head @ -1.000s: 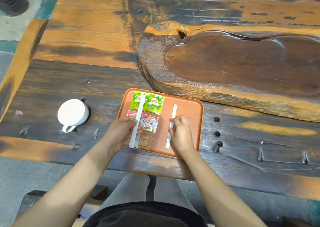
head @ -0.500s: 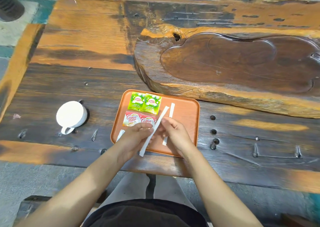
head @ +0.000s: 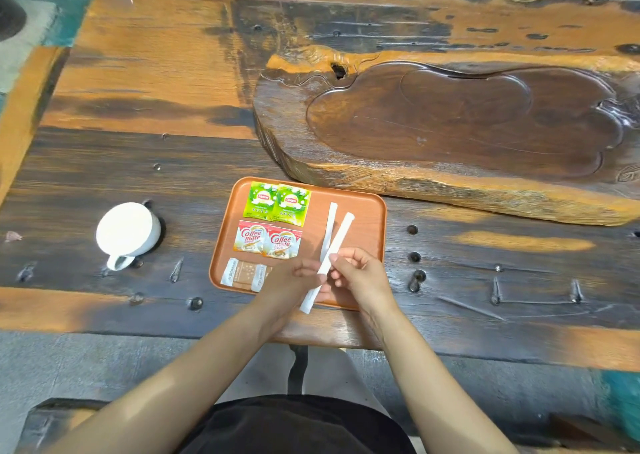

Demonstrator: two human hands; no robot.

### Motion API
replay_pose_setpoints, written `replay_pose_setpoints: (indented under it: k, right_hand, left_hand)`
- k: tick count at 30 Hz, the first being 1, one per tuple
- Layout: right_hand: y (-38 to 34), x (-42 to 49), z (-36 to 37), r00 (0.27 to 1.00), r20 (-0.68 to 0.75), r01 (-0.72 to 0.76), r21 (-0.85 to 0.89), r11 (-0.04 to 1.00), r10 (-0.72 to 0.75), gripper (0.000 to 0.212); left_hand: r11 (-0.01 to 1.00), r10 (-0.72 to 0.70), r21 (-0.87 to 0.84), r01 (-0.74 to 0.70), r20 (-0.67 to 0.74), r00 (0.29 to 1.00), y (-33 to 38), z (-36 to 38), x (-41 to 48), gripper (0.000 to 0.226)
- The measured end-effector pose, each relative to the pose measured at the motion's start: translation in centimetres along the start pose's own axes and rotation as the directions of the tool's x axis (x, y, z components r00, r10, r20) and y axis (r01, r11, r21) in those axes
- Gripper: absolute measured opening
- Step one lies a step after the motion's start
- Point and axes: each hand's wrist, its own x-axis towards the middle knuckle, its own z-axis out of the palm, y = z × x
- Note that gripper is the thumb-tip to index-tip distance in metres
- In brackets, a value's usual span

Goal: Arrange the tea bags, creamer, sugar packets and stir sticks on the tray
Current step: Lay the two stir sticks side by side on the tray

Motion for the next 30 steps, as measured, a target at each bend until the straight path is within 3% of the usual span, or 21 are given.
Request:
replay_pose_setpoints:
  k: [4, 7, 11, 15, 23, 30]
  right_hand:
    - [-0.8, 1.5, -1.0, 0.989, -0.146, 0.005, -0.05, 0.999, -0.012, 0.021]
    - [-1.7, 4.2, -2.1, 0.957, -0.29, -0.061, -0.249, 0.967, -0.015, 0.025]
    - [-1.7, 6.7, -2.5, 0.959, -0.285, -0.163, -0.554, 0.817, -0.002, 0.026]
    - [-1.3, 7.4, -1.9, 0.963, -0.26, -0.137, -0.688, 0.713, -0.067, 0.011]
    - [0.1, 7.0, -2.1, 0.921, -0.276, -0.047, -0.78, 0.624, -0.275, 0.009]
    - [0.5, 7.0, -2.1, 0.906, -0.306, -0.043, -0.752, 0.658, -0.292, 0.009]
  left_hand:
    - [0.997, 0.043, 0.071, -0.039, -0.055, 0.998, -0.2, -0.4, 0.3, 0.01]
    - [0.989, 0.098, 0.128, -0.071, -0.22, 0.97, -0.1, -2.8, 1.5, 0.011]
    - [0.869, 0.334, 0.489, -0.084, -0.453, 0.827, 0.4, -8.1, 3.2, 0.017]
    - [0.736, 0.479, 0.676, -0.019, -0.501, 0.721, 0.3, -12.5, 4.4, 0.029]
    - [0.748, 0.348, 0.659, 0.082, -0.495, 0.796, -0.9, -13.9, 5.7, 0.038]
    - [0.761, 0.336, 0.645, 0.068, -0.482, 0.809, -1.1, -14.2, 6.0, 0.031]
